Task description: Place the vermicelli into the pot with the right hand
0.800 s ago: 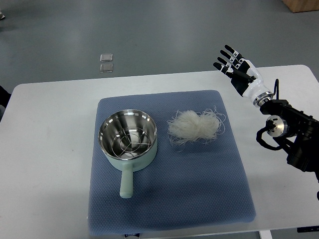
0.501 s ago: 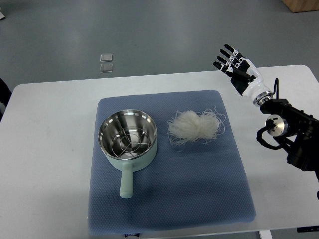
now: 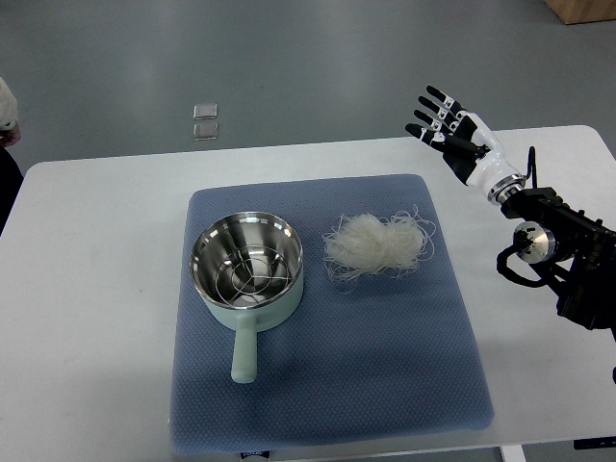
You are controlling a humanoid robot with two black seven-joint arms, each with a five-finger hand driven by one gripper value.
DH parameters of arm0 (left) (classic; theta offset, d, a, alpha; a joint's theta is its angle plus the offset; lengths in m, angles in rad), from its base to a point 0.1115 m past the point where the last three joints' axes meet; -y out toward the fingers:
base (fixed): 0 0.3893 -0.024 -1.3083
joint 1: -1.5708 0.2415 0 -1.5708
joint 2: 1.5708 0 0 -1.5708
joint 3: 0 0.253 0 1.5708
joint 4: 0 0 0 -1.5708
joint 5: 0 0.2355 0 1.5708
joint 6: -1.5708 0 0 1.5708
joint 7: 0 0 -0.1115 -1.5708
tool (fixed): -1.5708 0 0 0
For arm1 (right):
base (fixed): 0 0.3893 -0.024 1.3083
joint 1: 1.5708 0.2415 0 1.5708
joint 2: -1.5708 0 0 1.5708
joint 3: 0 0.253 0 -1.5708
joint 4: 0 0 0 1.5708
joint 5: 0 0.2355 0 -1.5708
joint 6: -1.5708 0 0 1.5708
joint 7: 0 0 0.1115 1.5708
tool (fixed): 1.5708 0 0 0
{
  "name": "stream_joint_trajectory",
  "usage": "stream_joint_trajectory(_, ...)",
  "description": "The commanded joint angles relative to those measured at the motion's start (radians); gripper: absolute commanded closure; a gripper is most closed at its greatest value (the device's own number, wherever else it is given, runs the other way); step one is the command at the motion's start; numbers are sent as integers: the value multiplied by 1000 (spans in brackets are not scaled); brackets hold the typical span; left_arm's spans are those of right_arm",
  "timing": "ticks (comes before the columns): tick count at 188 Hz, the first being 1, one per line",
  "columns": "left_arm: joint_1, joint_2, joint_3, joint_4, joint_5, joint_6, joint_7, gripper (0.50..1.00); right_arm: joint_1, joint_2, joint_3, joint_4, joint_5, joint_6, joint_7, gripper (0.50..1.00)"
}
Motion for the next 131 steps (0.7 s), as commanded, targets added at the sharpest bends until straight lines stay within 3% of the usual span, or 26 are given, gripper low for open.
stream_joint_trajectory(1,0,0,0,0,0,0,0,500,0,0,-1,1,-48,3,0,570)
stream_joint_trajectory(68,0,0,0,1,0,0,0,500,10,-29,-26,8,-198,31,0,570)
stream_joint_trajectory(131,0,0,0,3,0,0,0,500,160,-133,-253,84,-290,32,2,574)
